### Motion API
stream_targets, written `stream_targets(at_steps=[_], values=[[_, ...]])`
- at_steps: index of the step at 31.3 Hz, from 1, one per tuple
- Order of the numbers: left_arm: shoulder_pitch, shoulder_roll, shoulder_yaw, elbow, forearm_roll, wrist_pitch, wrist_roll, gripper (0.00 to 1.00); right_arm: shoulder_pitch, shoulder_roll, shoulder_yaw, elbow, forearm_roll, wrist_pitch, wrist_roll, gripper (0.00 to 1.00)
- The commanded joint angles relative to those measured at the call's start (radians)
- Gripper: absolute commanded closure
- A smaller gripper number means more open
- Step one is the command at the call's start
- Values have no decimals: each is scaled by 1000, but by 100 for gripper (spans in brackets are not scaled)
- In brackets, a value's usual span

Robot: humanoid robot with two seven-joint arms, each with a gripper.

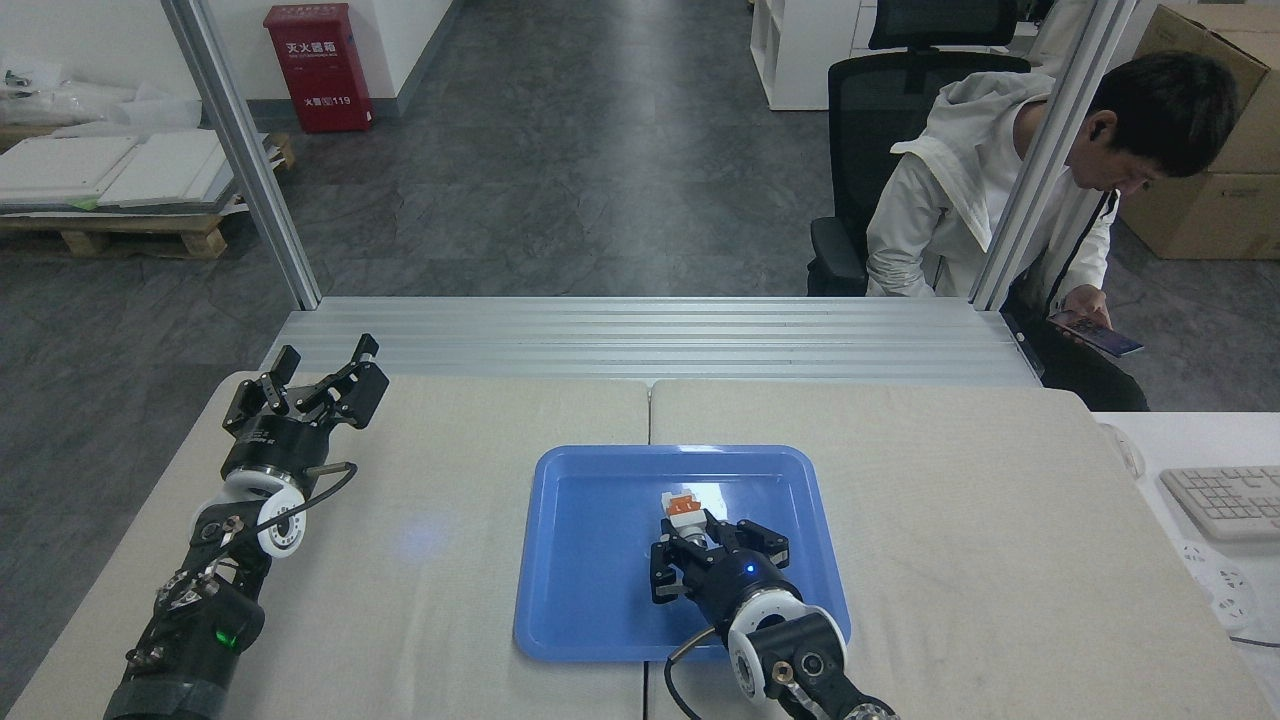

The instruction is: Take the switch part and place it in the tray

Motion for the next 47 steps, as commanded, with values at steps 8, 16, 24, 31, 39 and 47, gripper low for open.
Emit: stream_targets(at_steps=[8, 16, 24, 31, 39, 47], values=[[1, 0, 0, 0, 0, 0, -1, 0, 10, -35, 42, 31, 10, 55, 37, 80], [0, 0, 0, 0, 0, 0, -1, 0, 7, -34, 2, 31, -13, 49, 23, 1], [0, 1, 0, 0, 0, 0, -1, 0, -67, 26, -277, 28, -24, -37, -108, 1], [0, 1, 0, 0, 0, 0, -1, 0, -82, -122, -625, 108, -65, -543, -389, 1], [0, 1, 0, 0, 0, 0, -1, 0, -44, -277, -740, 332, -91, -643, -535, 1], [0, 0, 0, 0, 0, 0, -1, 0, -18, -285, -731, 346, -114, -708, -589, 1]])
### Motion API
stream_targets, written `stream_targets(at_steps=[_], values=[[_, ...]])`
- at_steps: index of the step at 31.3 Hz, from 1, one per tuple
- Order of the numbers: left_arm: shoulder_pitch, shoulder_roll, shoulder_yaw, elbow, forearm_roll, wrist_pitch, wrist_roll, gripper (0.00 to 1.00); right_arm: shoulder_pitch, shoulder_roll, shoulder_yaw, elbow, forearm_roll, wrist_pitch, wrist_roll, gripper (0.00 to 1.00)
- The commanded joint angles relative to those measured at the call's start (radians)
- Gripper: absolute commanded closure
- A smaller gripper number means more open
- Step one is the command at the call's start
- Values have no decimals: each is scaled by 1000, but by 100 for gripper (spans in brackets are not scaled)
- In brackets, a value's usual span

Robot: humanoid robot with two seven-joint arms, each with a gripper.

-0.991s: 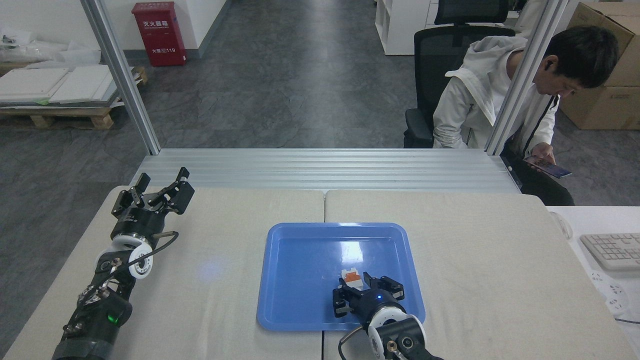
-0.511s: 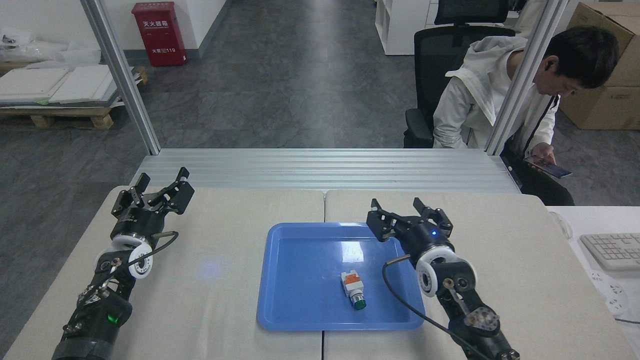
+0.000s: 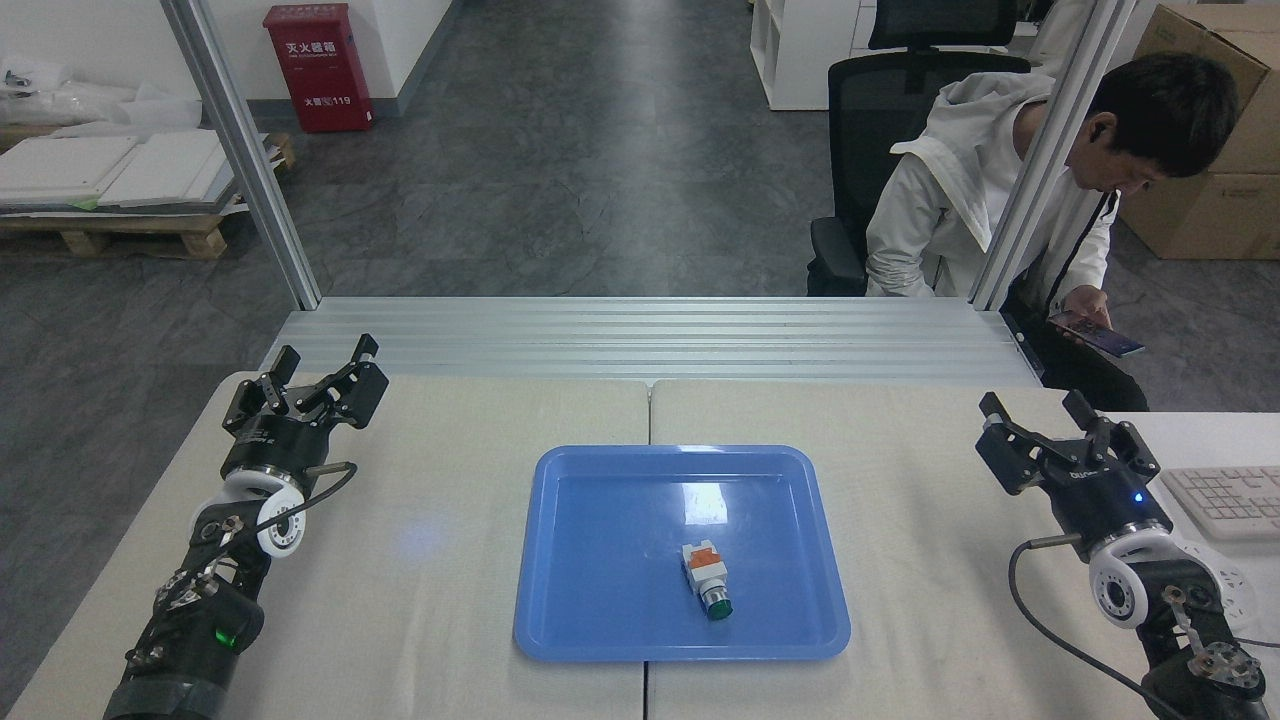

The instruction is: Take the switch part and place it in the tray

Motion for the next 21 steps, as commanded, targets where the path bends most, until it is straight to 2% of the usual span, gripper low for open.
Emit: stream_targets(at_steps=[1, 5, 9, 21], values=[[0, -1, 0, 0, 0, 0, 0, 0, 9, 4, 7, 11, -8, -21, -18, 1], [0, 1, 0, 0, 0, 0, 0, 0, -2, 12, 21, 7, -1, -11, -7, 1], [0, 1, 0, 0, 0, 0, 0, 0, -10, 12, 67, 9, -2, 60, 74, 1], [0, -1, 0, 0, 0, 0, 0, 0, -8, 27, 59, -6, -22, 65, 42, 1]])
